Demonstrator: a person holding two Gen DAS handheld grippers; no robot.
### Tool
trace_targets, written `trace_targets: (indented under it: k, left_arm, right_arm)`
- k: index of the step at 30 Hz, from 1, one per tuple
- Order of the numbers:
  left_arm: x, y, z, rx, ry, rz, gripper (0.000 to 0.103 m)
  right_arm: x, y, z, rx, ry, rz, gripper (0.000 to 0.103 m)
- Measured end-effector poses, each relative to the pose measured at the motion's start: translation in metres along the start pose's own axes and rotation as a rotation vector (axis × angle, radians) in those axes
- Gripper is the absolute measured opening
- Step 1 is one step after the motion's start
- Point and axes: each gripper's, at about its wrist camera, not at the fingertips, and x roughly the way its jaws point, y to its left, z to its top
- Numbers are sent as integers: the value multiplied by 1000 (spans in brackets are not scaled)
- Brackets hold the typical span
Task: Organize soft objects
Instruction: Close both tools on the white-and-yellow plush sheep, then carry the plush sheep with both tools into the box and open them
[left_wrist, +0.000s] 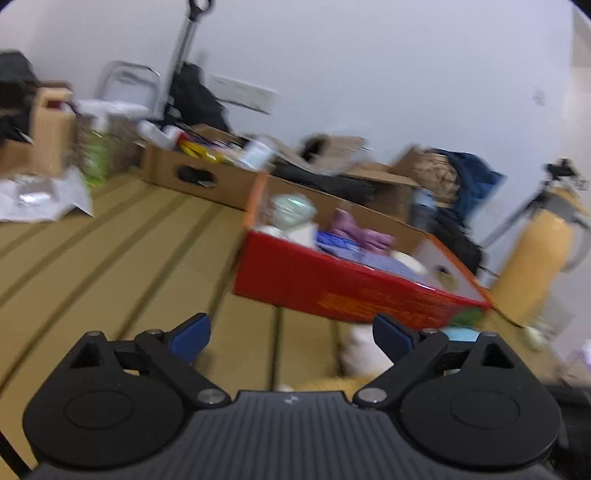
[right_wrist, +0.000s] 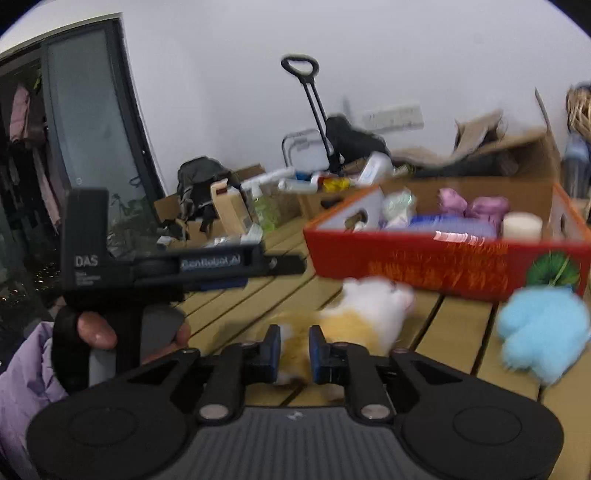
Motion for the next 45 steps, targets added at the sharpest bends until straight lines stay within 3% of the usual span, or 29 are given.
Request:
trace_targets:
  k: [1,3,5,7,9,12,14,17,20,22,25,28,32,38,42,45]
  left_arm:
    - [-1,1,-1,15,20,-40,97]
    - [-8,0,-8,53,32,-49,97]
    - [-13,6,-17,54,51,-70,97]
    - [-11,12,-21,5,93,-112,96]
    - [-8,16,-20,-49,125,-156,84]
    - [4,25,-20,-117,175,-185,64]
    - [8,32,-21,-163,194,-250,52]
    - [7,30,-23,-151,185,-246,51]
    - [1,25,-24,-136,165,-251,49]
    - [-10,19,-22,-123,130,-287,49]
    - [-26,-1,-12,-103,74,-363,49]
    - [-19,-28,14,-107,83,-426,49]
    - [20,-73,64,-54,77,-447,50]
    - [142,-94,119,-93,229,-421,50]
    - [209,-91,128,-107,301,-328,51]
    - [241,-89,123,-97,323,-188,49]
  right_arm:
    - [-4,-5,3,19,-15,-38,21]
    - [-8,-26,8,113,-50,-116,37]
    - [-5,-41,4,187,-21,-170,38]
    - [0,-42,-4,221,-7,-131,43]
    - [5,-39,-12,268,-27,-65,57]
    - [19,-35,-12,289,-25,-36,57]
    - [29,-35,-13,303,-31,-80,60]
    - [33,-40,-21,403,-32,-49,62]
    - [36,-43,-27,480,-18,2,53]
    - [31,-33,-25,449,-24,-27,51]
    - [0,-13,-18,379,-101,-70,51]
    - [-36,-6,0,334,-178,-123,51]
    - [-58,-37,47,305,-229,-157,51]
    - [-23,-132,115,432,-160,-231,51]
    - [25,-180,127,544,-100,-281,51]
    - [63,-202,121,567,-49,-361,50]
